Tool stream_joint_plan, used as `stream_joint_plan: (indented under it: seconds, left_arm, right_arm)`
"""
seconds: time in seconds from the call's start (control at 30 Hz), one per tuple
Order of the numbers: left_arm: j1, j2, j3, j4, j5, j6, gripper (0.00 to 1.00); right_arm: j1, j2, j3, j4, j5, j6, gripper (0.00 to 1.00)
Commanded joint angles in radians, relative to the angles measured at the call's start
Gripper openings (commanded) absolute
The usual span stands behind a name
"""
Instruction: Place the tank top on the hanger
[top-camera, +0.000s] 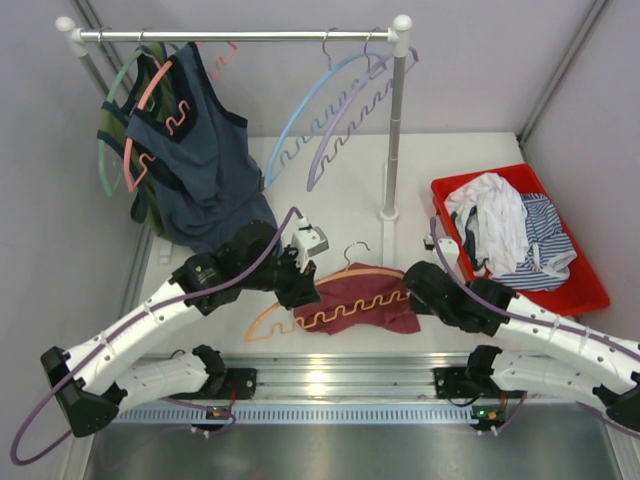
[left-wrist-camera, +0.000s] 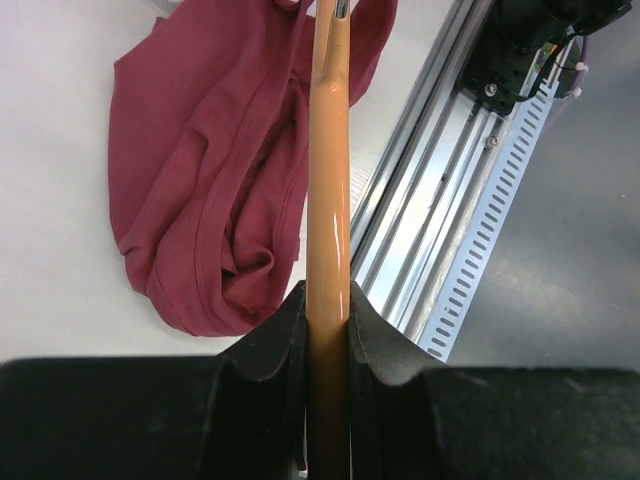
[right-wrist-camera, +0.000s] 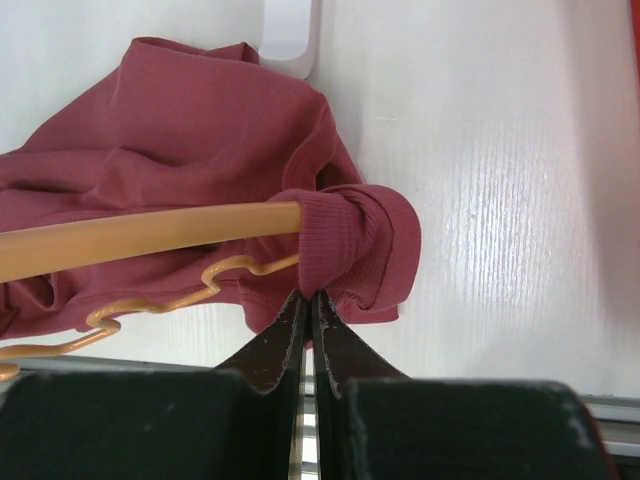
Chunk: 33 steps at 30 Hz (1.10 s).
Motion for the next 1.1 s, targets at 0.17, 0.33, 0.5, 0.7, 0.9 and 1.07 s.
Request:
stream_joint_plan:
  seconds: [0.17, 0.33, 0.5, 0.7, 0.9, 1.07]
  left_arm:
    - [-0.088, 0.007, -0.066, 0.232, -0.048, 0.064, 0.0]
    - [-0.15, -0.018, -0.158, 0.367, -0.149, 0.084, 0.0]
    - [-0.148, -0.001, -0.19, 0.5, -0.171, 0.084, 0.0]
    - [-0.15, 0.066, -0.192, 0.612, -0.175, 0.115, 0.0]
    - [-0.148, 0.137, -0.176, 0.692, -0.131, 0.132, 0.0]
    - [-0.148, 0.201, -0.185, 0.763, -0.125, 0.11, 0.0]
  right_arm:
    - [0.014, 0.011, 0.127, 0.003, -0.007, -0.054, 0.0]
    - [0.013, 0.035, 0.179, 0.012, -0.013, -0.09, 0.0]
    - [0.014, 0.034, 0.181, 0.045, -0.056, -0.115, 0.0]
    - [0.014, 0.017, 0.181, 0.043, -0.079, -0.127, 0.0]
    - [0.014, 0.009, 0.214, 0.023, -0.056, -0.144, 0.0]
    - [0.014, -0.012, 0.207, 0.04, -0.007, -0.167, 0.01]
